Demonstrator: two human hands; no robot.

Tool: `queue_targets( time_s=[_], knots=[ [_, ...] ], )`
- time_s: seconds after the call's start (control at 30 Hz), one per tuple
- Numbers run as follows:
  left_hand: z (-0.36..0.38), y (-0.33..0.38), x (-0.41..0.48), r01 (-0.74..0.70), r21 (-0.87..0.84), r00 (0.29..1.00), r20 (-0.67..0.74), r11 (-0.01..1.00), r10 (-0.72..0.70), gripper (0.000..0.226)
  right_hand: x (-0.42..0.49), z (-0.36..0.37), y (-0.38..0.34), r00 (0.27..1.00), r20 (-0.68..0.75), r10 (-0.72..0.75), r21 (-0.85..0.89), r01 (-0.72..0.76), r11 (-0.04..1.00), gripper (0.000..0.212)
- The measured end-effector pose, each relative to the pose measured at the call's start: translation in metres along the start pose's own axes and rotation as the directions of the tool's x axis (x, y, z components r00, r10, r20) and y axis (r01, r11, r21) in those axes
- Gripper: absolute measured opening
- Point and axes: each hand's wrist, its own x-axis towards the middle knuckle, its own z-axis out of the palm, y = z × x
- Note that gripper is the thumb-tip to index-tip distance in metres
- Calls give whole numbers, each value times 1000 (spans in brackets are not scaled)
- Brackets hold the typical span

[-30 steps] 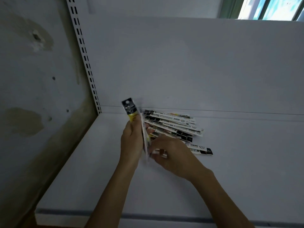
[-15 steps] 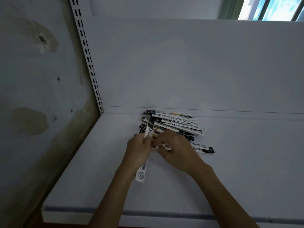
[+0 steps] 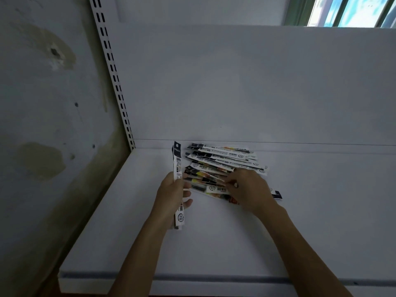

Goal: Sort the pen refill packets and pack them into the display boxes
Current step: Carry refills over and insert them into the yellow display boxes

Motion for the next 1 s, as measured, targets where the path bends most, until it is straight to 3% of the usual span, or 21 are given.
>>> queue_targets(
  time_s=[0.13,0.2,0.33,0.47,0.6,0.7,0.83,1.0],
  knots=[
    [0,-1,-2,-5,-24,1000,-1,1000,5,17,-7,-3,-10,979,-200,48,138,-20,990,15],
    [4,0,-1,-2,-75,1000,-17,997,1,10,-12,-6,-24,953,-304,-18,236,94,967,8],
    [15,1,0,-104,-27,995,-3,994,104,19,-27,-1,-62,939,-266,-217,239,282,929,11],
    [21,0,-5,-230,9,973,-25,973,230,17,-35,-1,-67,937,-211,-279,279,331,901,24],
    [36,2,-11,-316,82,948,58,945,312,26,-52,-20,-11,961,-276,-35,324,127,937,17],
    [62,5,-20,-424,183,906,105,887,411,32,-77,-41,48,927,-306,216,335,-107,936,15],
    [117,12,-36,-491,60,854,227,869,467,30,-127,-81,114,812,-369,452,328,-341,881,18],
    [213,4,-76,-287,-186,843,417,940,340,20,-208,-132,188,625,-453,636,378,-511,772,18]
  ],
)
